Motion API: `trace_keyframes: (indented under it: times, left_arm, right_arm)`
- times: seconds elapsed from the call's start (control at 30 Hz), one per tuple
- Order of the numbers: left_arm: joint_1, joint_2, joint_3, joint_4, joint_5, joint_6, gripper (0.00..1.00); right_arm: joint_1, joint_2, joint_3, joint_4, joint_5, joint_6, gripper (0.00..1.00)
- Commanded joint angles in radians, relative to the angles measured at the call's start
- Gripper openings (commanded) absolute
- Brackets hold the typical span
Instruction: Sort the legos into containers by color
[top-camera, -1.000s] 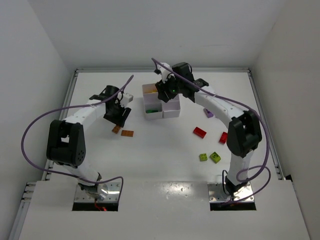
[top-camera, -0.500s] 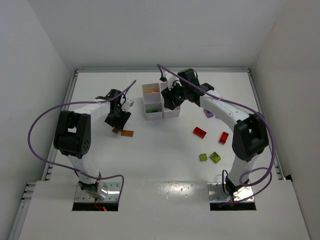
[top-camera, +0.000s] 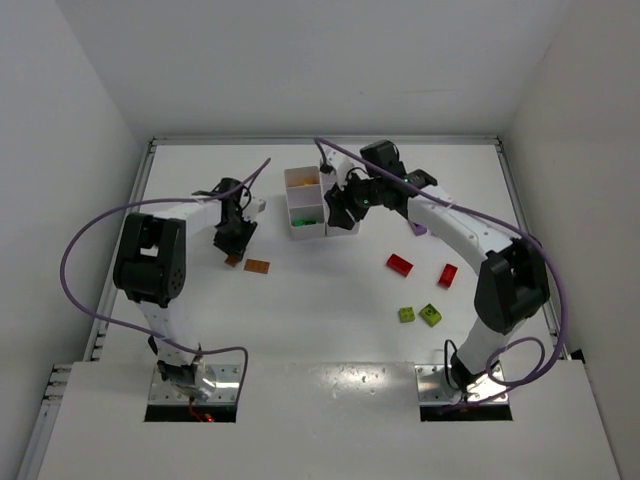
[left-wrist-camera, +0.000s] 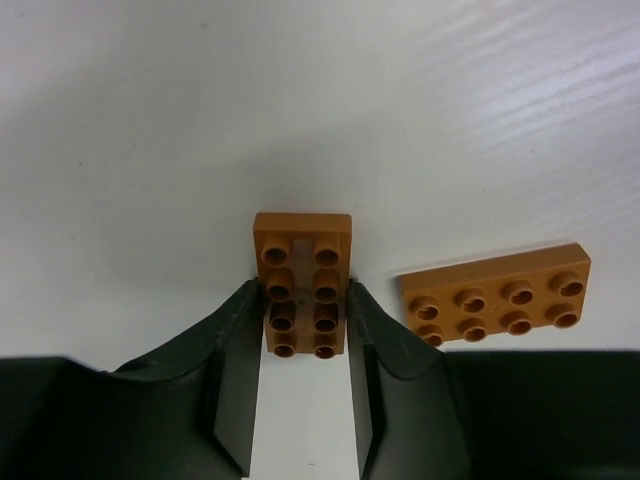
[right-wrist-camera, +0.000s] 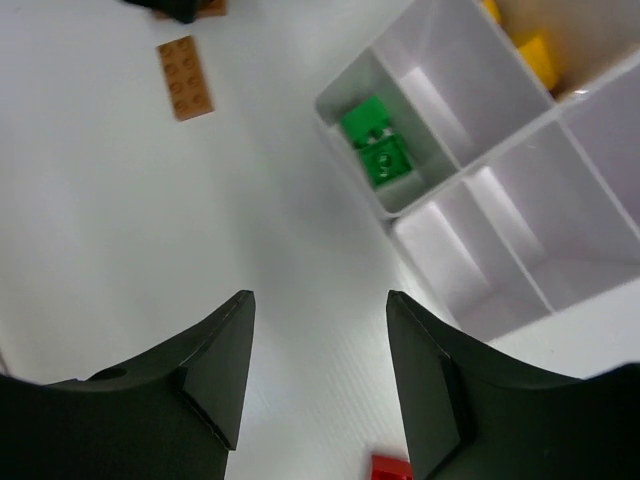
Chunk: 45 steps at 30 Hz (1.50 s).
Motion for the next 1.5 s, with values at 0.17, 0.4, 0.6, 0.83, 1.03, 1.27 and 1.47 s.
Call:
trace_keyframes:
  times: [0.17, 0.4, 0.6, 0.83, 1.03, 1.27, 1.47]
  left_arm:
    - [0.151, -0.075, 0.033, 0.028, 0.076, -0.081, 0.00]
    - [0.250, -0.239, 0.098, 0.061, 0.265, -0.197, 0.00]
    - [0.282, -0.299, 0.125, 0.061, 0.316, -0.240, 0.00]
    - [0.325, -0.342, 0.096, 0.061, 0.325, -0.221, 0.00]
    - [0.334, -0.342, 0.076, 0.061, 0.325, -0.221, 0.00]
    - [0.343, -0.342, 0.067, 0.061, 0.325, -0.221, 0.00]
    - [0.343, -0.351, 0.067, 0.061, 0.325, -0.221, 0.00]
  right_arm:
    - [0.088, 0.031, -0.043, 0.019, -0.133, -0.087, 0.63]
    - [0.223, 0.185, 0.026, 0.130, -0.023, -0.055, 0.70]
    - [0.303, 0.426, 0.246, 0.071, 0.088, -0.055, 0.73]
    - [0.334, 0.552, 0.388, 0.068, 0.123, -0.022, 0.74]
    - [0.355, 0.583, 0.398, 0.068, 0.092, -0.022, 0.74]
    - [0.386, 0.629, 0.430, 0.067, 0.074, -0.032, 0.74]
    - [0.395, 0.667, 0.462, 0.078, 0.094, -0.032, 0.73]
